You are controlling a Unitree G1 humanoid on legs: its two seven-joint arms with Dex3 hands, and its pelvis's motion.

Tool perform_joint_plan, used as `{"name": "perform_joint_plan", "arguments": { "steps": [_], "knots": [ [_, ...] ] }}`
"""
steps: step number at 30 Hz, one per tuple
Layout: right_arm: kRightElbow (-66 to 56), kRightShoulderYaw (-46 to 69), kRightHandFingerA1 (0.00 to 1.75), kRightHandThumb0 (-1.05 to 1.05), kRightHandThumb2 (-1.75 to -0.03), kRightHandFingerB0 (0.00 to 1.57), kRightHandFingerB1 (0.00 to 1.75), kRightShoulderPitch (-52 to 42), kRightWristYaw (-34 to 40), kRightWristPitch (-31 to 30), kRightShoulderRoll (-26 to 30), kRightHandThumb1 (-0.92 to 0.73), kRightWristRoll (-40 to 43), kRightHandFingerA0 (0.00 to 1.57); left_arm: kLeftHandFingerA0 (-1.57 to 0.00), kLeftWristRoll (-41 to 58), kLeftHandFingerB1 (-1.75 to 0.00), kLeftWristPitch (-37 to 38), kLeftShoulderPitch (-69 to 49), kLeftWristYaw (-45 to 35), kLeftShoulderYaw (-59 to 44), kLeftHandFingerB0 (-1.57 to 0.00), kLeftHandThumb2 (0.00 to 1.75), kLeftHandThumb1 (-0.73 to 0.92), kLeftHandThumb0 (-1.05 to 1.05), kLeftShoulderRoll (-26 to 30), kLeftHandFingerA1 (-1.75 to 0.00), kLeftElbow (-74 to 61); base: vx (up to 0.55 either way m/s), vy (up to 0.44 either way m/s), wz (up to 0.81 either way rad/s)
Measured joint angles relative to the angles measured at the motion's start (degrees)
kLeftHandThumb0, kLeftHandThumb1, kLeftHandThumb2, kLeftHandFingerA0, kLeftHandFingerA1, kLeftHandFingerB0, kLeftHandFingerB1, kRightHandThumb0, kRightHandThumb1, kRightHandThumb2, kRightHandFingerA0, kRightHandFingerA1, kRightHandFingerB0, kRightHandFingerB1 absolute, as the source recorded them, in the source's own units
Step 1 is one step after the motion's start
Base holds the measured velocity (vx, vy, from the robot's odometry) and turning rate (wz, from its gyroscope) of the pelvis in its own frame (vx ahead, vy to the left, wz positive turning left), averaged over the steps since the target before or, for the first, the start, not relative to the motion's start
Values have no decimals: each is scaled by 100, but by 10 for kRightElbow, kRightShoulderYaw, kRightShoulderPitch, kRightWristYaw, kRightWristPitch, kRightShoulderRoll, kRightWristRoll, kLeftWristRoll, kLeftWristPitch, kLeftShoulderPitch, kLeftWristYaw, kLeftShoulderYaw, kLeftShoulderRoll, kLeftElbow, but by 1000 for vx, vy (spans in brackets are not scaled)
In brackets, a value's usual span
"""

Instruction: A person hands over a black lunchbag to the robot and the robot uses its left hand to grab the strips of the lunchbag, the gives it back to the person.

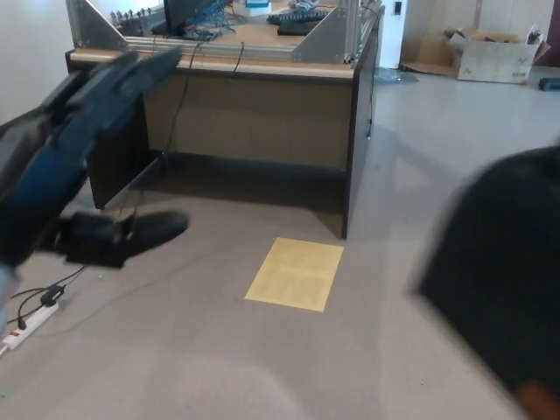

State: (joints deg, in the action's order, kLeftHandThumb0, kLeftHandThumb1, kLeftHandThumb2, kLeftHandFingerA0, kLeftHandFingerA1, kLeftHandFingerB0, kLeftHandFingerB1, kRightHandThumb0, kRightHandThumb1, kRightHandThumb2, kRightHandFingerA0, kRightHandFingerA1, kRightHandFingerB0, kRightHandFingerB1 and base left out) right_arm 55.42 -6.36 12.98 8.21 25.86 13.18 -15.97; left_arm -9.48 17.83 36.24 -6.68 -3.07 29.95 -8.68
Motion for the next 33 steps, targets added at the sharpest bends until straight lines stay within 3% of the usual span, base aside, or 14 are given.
{"name": "perform_joint_plan", "arguments": {
  "steps": [1, 3, 5, 7, 8, 12, 13, 14, 17, 20, 22, 23, 24, 33],
  "knots": [
    [2, 0, 40, -61, -64, 35, 36, 2, 0, 1, 0, -80, 0, 36, -5, -3, -22, -9, 13, -3, 7, -9, 66, 52, -77, -3, -21, -4, 0, 0, 0],
    [5, 0, 54, -67, -99, 25, 47, 4, 0, 4, 0, -66, 0, 33, -5, -9, -22, -26, 34, -8, 20, -10, 66, 50, -78, -9, -20, -8, 0, 0, 0],
    [6, 0, 55, -66, -99, 25, 48, 5, 0, 8, 0, -66, 0, 34, -6, -15, -20, -46, 62, -13, 37, -9, 70, 51, -80, -21, -17, -8, 0, 0, 0],
    [6, 1, 54, -69, -99, 27, 48, 6, 0, 13, 0, -66, 1, 32, 0, -25, -27, -64, 85, -15, 52, -6, 85, 43, -67, -33, -24, -9, 0, 0, 0],
    [6, 1, 40, -62, -64, 36, 37, 6, 0, 15, 0, -78, 1, 35, -5, -30, -22, -72, 93, -16, 58, -9, 66, 49, -76, -38, -20, -10, 0, 0, 0],
    [8, 3, 40, -60, -64, 36, 36, 6, 0, 20, 0, -79, 3, 36, -1, -43, -25, -97, 106, -19, 74, -7, 58, 58, -72, -57, -25, -14, 0, 0, 0],
    [9, 4, 40, -60, -64, 36, 36, 6, 0, 21, 0, -80, 3, 37, -4, -47, -22, -101, 107, -19, 76, -8, 66, 50, -78, -60, -21, -15, 0, 0, 0],
    [10, 4, 54, -69, -100, 27, 48, 6, -1, 22, 0, -67, 4, 34, -1, -53, -24, -108, 109, -19, 82, -6, 59, 59, -74, -65, -24, -15, 0, 0, 0],
    [13, 4, 57, -66, -101, 25, 48, 7, 0, 25, 1, -66, 3, 37, -4, -65, -22, -122, 116, -20, 94, -7, 83, 46, -72, -76, -20, -18, 0, 0, 0],
    [13, 3, 55, -65, -100, 25, 48, 5, 2, 29, 1, -66, 3, 36, -2, -77, -25, -137, 118, -21, 110, -6, 58, 59, -74, -89, -25, -26, 0, 0, 0],
    [12, 3, 55, -66, -100, 26, 48, 4, 3, 29, 1, -66, 2, 36, -5, -84, -21, -144, 119, -22, 119, -7, 83, 46, -74, -100, -19, -29, 0, 0, 0],
    [12, 3, 54, -67, -100, 26, 48, 4, 4, 29, 1, -67, 2, 35, -2, -86, -25, -148, 122, -24, 124, -6, 58, 59, -75, -105, -25, -30, 0, 0, 0],
    [11, 3, 54, -68, -100, 26, 48, 4, 4, 29, 1, -67, 2, 35, -4, -87, -21, -152, 124, -25, 128, -7, 84, 47, -74, -110, -20, -30, 0, 0, 0],
    [11, 0, 56, -62, -100, 25, 48, 11, 6, 29, 3, -65, -1, 37, 0, -108, -20, -178, 125, -34, 152, -7, 89, 47, -75, -135, -18, -51, 0, 0, 0]
  ]
}}
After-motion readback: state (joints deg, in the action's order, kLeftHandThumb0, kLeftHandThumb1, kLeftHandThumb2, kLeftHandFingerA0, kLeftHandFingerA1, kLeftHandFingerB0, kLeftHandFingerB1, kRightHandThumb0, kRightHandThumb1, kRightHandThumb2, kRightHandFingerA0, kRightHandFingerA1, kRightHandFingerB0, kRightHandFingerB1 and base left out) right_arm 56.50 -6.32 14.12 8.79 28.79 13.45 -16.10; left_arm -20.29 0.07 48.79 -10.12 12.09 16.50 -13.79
